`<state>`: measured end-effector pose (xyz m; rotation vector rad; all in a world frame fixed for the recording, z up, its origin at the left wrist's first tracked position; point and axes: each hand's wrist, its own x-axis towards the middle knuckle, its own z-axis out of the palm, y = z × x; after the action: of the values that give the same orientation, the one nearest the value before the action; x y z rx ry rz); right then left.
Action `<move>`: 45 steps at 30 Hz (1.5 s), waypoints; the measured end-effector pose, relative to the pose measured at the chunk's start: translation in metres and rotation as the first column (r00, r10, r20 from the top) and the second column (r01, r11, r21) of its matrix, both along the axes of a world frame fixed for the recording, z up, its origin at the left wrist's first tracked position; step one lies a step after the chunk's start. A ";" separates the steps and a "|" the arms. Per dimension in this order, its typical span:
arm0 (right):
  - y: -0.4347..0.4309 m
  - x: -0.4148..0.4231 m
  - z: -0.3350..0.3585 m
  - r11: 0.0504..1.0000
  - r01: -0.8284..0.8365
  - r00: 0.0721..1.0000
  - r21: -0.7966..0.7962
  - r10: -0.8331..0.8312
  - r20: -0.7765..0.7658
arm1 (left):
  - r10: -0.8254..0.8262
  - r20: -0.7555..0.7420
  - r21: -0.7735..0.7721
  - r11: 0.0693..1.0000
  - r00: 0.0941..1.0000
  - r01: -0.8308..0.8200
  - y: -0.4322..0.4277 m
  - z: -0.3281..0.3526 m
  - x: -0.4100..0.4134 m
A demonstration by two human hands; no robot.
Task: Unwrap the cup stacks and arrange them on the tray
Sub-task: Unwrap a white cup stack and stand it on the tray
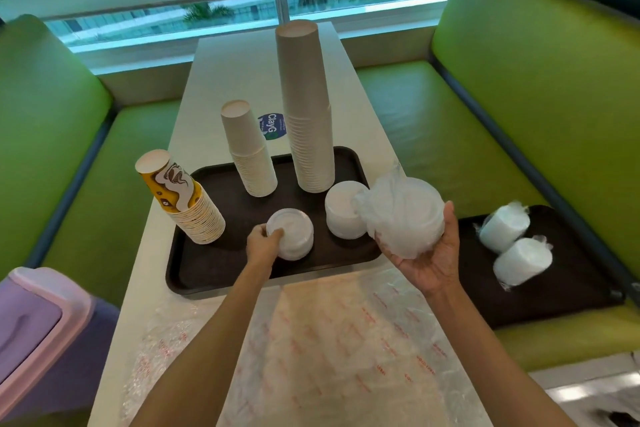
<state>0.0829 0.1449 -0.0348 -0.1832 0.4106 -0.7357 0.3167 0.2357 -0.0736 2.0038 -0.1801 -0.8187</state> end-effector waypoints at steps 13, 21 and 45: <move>0.000 0.001 0.003 0.999 -0.049 0.999 -0.009 0.049 0.020 | -0.832 0.288 0.558 0.548 0.475 0.623 -0.015 0.000 0.017; 0.002 -0.006 -0.001 0.999 -0.052 0.999 -0.004 0.052 0.015 | -0.919 0.217 0.693 0.382 0.328 0.611 -0.022 -0.003 0.012; -0.001 -0.008 -0.005 0.999 -0.042 0.998 0.026 0.041 0.041 | -0.829 0.248 0.723 0.503 0.502 0.473 -0.022 -0.003 -0.003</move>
<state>0.0747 0.1443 -0.0394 -0.1506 0.3771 -0.6914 0.3138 0.2135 -0.0761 2.7766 -1.3547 -0.7499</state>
